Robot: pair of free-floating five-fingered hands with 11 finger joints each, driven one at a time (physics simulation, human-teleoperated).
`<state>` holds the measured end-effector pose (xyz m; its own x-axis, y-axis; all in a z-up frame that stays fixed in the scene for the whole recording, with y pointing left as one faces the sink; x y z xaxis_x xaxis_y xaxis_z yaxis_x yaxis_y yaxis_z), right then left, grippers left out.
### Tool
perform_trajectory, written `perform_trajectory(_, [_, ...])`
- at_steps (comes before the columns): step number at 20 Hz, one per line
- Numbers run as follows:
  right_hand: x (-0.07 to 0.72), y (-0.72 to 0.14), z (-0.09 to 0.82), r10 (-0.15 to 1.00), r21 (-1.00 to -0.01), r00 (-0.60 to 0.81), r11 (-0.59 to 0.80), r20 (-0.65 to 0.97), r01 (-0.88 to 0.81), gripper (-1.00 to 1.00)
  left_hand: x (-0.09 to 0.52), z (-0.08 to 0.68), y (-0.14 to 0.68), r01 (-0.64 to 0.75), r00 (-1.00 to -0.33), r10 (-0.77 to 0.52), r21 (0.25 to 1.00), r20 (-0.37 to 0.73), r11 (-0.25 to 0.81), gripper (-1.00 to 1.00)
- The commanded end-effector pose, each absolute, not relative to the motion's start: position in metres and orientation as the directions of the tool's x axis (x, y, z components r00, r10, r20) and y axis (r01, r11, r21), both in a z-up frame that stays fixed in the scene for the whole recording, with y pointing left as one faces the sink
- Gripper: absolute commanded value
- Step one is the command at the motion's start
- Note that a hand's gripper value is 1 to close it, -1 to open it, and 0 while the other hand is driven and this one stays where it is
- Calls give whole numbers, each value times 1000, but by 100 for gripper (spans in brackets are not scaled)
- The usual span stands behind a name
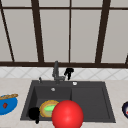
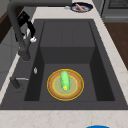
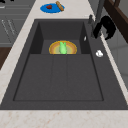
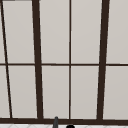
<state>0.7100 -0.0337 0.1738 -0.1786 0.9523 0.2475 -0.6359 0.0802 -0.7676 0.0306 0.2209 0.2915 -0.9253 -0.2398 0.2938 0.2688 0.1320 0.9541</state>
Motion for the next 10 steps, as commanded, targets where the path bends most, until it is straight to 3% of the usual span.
perform_trajectory(1, [702, -49, 189, 952, -768, -179, 81, 248, -636, -100, 31, 292, 221, 269, -925, -240, 954, 294, 132, 0])
perform_trajectory(10, [654, -69, 193, 958, -778, -177, 68, 226, -625, -100, 31, 292, 221, 269, -925, -240, 954, 294, 132, 0])
